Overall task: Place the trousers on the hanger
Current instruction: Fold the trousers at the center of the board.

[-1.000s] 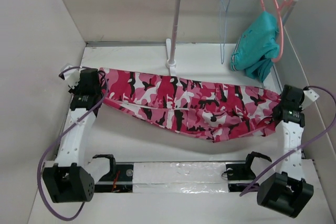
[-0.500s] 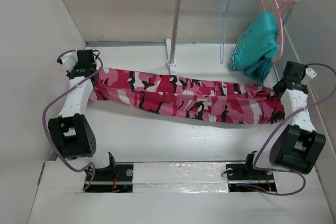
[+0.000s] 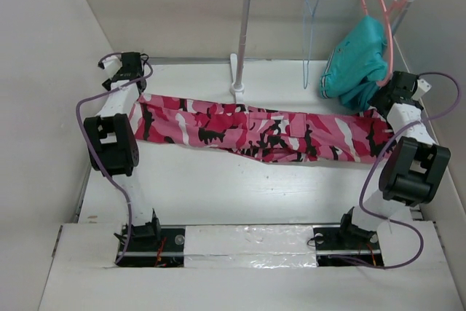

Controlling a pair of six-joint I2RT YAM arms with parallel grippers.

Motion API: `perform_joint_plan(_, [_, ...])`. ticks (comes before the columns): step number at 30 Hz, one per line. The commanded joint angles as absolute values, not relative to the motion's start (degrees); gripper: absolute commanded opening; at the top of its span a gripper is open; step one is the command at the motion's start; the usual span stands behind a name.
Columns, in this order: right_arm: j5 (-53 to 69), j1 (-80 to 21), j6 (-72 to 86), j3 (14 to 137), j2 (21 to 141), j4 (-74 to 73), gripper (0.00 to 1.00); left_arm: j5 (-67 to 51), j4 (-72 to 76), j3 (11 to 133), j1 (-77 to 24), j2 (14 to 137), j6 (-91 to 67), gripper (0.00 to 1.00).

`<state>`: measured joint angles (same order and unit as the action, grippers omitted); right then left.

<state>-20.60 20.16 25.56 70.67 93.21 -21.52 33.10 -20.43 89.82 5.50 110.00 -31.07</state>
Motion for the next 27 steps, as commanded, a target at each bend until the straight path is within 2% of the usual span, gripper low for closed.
perform_joint_plan(1, [-19.8, 20.1, 24.8, 73.2, 92.3, -16.4, 0.97, 33.0, -20.9, 93.9, 5.4, 110.2, -30.2, 0.49])
perform_joint_plan(2, [-19.3, 20.1, 24.8, 70.9, 91.2, -15.4, 0.98, 32.7, -20.1, 93.3, 4.8, 109.0, -30.2, 0.59])
perform_joint_plan(5, [-17.5, 19.6, 24.8, 65.5, 83.9, -10.2, 1.00, 30.6, -15.3, 87.2, 4.1, 102.9, -30.2, 0.69])
perform_joint_plan(7, [-16.0, 19.1, 24.3, 59.2, 76.7, -7.6, 1.00, 28.7, -12.7, 81.3, 4.1, 99.2, -31.5, 0.69])
perform_joint_plan(9, [-13.9, 18.6, 24.2, 53.8, 70.8, -6.1, 0.98, 26.5, -10.6, 76.4, 4.1, 93.2, -32.3, 0.59])
perform_joint_plan(10, [-13.3, 18.5, 24.2, 47.7, 64.1, -4.2, 0.79, 24.0, -9.8, 71.5, 4.1, 91.1, -32.7, 0.55])
perform_joint_plan(12, [-10.6, 16.4, 23.9, 40.8, 57.0, -1.7, 0.47, 21.8, -8.0, 66.4, 4.1, 86.3, -33.3, 0.52])
perform_joint_plan(13, [-9.6, 15.9, 23.8, 34.4, 53.4, 0.8, 0.14, 20.8, -7.0, 63.1, 4.1, 85.5, -33.0, 0.51])
perform_joint_plan(14, [-6.9, 15.4, 24.0, 31.5, 47.2, 2.4, 0.03, 20.8, -8.2, 62.8, 4.7, 86.0, -33.3, 0.46])
perform_joint_plan(15, [-5.6, 15.4, 24.2, 29.1, 44.5, 3.2, 0.00, 20.5, -9.7, 63.3, 5.5, 87.1, -33.6, 0.43])
perform_joint_plan(17, [-3.8, 15.4, 23.1, 25.9, 38.9, 0.3, 0.00, 17.2, -15.1, 65.6, 8.6, 91.4, -34.2, 0.40])
perform_joint_plan(20, [-6.2, 15.4, 20.9, 23.9, 36.4, -5.8, 0.00, 15.2, -15.8, 64.0, 10.7, 93.3, -33.7, 0.39])
perform_joint_plan(21, [-6.2, 16.3, 20.1, 23.3, 36.2, -6.4, 0.04, 15.4, -15.5, 63.2, 10.7, 93.2, -33.5, 0.40])
perform_joint_plan(22, [-5.9, 17.2, 20.1, 22.7, 36.5, -7.5, 0.21, 15.0, -14.7, 62.2, 10.7, 93.0, -33.3, 0.42])
perform_joint_plan(23, [-4.7, 18.2, 20.3, 22.0, 36.7, -7.6, 0.32, 14.2, -14.5, 62.1, 10.7, 93.0, -33.1, 0.52])
perform_joint_plan(24, [-3.5, 19.4, 20.6, 20.5, 37.3, -7.2, 0.44, 13.5, -14.7, 62.1, 10.7, 93.3, -33.0, 0.55])
perform_joint_plan(25, [-1.3, 21.8, 20.7, 20.0, 37.7, -6.4, 0.63, 12.7, -14.9, 62.2, 10.7, 94.5, -33.0, 0.59])
perform_joint_plan(27, [-0.4, 23.8, 22.0, 18.5, 38.3, -4.8, 0.74, 12.5, -14.7, 62.2, 10.7, 96.2, -32.8, 0.62])
